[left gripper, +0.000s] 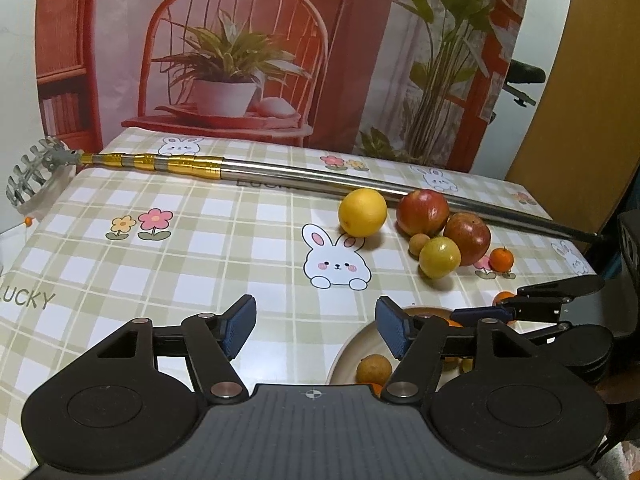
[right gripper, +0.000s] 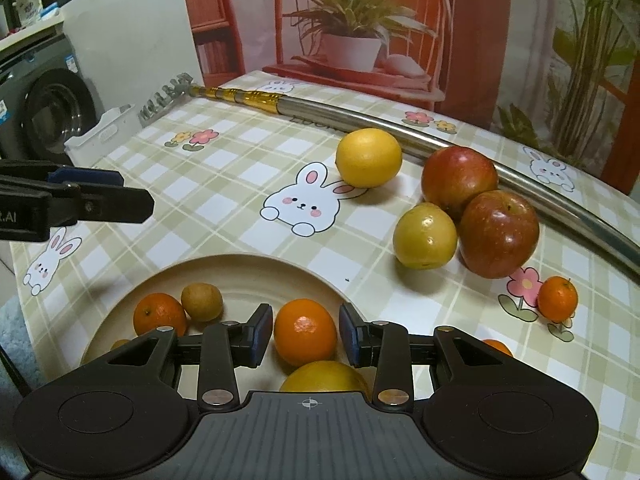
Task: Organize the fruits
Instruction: 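Open the left tool over the plate while the right tool lowers the mandarin onto the plate and opens, then grasp a brown kiwi with the left tool while the right tool approaches a yellow-green fruit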
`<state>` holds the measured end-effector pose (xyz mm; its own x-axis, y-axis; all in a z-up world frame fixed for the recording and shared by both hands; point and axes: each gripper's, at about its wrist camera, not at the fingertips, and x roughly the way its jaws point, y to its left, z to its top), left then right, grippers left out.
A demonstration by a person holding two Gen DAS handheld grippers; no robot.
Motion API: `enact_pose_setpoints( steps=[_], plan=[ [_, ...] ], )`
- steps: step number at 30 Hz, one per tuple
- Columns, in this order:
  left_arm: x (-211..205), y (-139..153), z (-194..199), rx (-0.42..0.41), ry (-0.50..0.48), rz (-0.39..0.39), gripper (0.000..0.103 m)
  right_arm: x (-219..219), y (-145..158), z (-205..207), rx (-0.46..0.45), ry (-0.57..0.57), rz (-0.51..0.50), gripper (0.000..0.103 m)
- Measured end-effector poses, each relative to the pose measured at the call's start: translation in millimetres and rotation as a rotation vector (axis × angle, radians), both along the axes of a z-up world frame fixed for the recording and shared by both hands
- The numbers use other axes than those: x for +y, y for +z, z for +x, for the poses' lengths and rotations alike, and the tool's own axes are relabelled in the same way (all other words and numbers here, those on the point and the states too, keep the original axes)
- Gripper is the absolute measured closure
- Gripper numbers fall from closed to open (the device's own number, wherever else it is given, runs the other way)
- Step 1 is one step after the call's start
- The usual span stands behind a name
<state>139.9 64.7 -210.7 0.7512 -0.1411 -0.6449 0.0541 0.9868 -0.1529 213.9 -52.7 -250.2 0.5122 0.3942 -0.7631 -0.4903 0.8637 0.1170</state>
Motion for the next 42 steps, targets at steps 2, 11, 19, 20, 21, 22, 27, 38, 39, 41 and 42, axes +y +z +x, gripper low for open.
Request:
enact_pose_setpoints(
  steps=[2, 11, 19, 20, 21, 22, 27, 38, 39, 41, 42],
  plan=[
    [0.4, 1.1, -0.7, -0.003, 0.000, -0.003, 0.034, -2.3, 0.4, -1.6, -0.003, -0.005, 0.002, 0.070],
    [-0.3, 4.3, -2.7, -0.011, -0.008, -0.011, 0.030, -13.8, 1.8, -9.2, -0.006, -0.036, 0.020, 0.069],
    [-2.3, 4.9, -3.6, -0.006, -0.013, -0.002, 0.030, -18.3, 3.3, -12.8, -0.015, -0.052, 0.032, 0.069],
    [-2.5, 5.1, -3.5, -0.005, -0.013, -0.002, 0.030, -19.6, 4.1, -12.8, -0.016, -0.056, 0.042, 0.069],
    [-2.8, 5.4, -3.4, -0.004, -0.013, -0.002, 0.030, -22.5, 5.3, -12.8, -0.015, -0.062, 0.057, 0.069],
    [-3.3, 5.9, -3.0, -0.003, -0.014, -0.001, 0.030, -26.9, 7.2, -12.6, -0.015, -0.074, 0.074, 0.069],
    [-9.4, 8.2, 0.3, 0.000, -0.031, 0.017, 0.030, -53.8, 16.5, -12.9, -0.042, -0.153, 0.129, 0.069],
    [-40.6, 18.5, 31.6, 0.016, -0.121, 0.022, 0.032, -123.8, 14.6, -19.0, -0.089, -0.345, 0.152, 0.068],
    [-43.8, 19.4, 37.2, 0.014, -0.126, 0.029, 0.033, -127.0, 13.4, -19.8, -0.089, -0.354, 0.156, 0.068],
    [-51.5, 21.3, 50.6, 0.011, -0.137, 0.043, 0.037, -133.1, 11.3, -20.7, -0.091, -0.370, 0.165, 0.068],
    [-55.8, 21.7, 58.9, 0.015, -0.144, 0.042, 0.039, -135.5, 10.3, -20.8, -0.093, -0.375, 0.167, 0.068]
  ],
)
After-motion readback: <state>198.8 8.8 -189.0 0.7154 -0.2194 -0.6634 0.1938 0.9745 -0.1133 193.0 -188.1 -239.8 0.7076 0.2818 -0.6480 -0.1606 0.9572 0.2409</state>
